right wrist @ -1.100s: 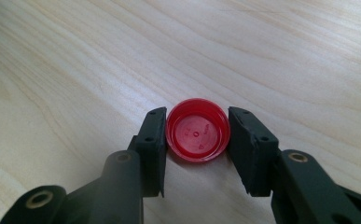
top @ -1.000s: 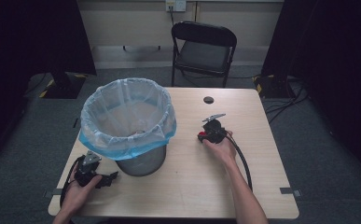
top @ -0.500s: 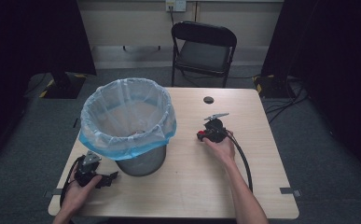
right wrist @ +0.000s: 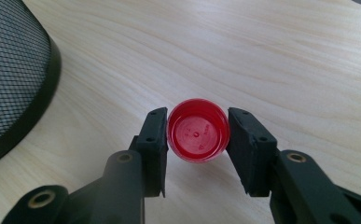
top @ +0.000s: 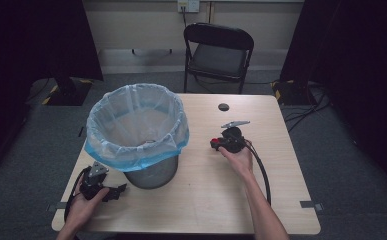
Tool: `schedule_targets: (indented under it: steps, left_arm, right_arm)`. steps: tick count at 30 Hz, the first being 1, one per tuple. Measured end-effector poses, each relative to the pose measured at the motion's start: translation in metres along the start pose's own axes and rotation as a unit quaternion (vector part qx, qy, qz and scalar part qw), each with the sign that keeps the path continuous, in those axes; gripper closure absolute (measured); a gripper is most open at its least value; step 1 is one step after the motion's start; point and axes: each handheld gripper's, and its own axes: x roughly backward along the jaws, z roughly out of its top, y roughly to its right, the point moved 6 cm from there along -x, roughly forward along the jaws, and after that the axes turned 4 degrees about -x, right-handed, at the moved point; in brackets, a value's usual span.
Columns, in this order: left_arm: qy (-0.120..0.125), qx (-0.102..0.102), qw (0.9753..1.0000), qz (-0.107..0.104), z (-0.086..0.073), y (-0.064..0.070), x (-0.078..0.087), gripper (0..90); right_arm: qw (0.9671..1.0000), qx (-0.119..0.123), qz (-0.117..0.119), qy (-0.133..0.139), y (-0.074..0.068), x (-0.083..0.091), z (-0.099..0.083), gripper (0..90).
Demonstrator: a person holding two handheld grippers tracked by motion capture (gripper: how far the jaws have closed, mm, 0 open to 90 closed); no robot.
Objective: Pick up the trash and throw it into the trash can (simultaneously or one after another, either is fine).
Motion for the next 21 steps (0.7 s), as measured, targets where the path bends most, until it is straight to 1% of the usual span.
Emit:
schedule_targets:
  steps: [3,7,12,13,16,18,21]
  left_arm:
    - [0.001,0.0,1.0,0.0,0.0,0.0,0.0,0.1]
    - [0.0,0.0,1.0,0.0,0.0,0.0,0.0,0.1]
    - [0.0,0.0,1.0,0.0,0.0,0.0,0.0,0.1]
    - [0.0,0.0,1.0,0.0,0.0,0.0,0.0,0.1]
    - [0.0,0.0,1.0,0.0,0.0,0.0,0.0,0.1]
    - [0.001,0.001,1.0,0.001,0.0,0.0,0.0,0.1]
    - [0.001,0.001,1.0,0.001,0.0,0.0,0.0,0.1]
  right_arm:
    - [1.0,0.004,0.003,0.007,-0.003,0.005,0.003,59.6]
    - [0.9998,0.003,0.014,0.017,-0.005,0.012,0.008,59.6]
    - [0.9994,0.009,0.018,0.029,-0.01,0.02,0.014,59.6]
    - [0.9993,0.004,0.02,0.031,-0.011,0.022,0.015,59.6]
    - [0.9989,0.006,0.022,0.041,-0.013,0.027,0.019,59.6]
    - [0.9984,0.003,0.022,0.052,-0.013,0.03,0.021,59.6]
    - [0.9979,-0.002,0.024,0.06,-0.013,0.032,0.022,59.7]
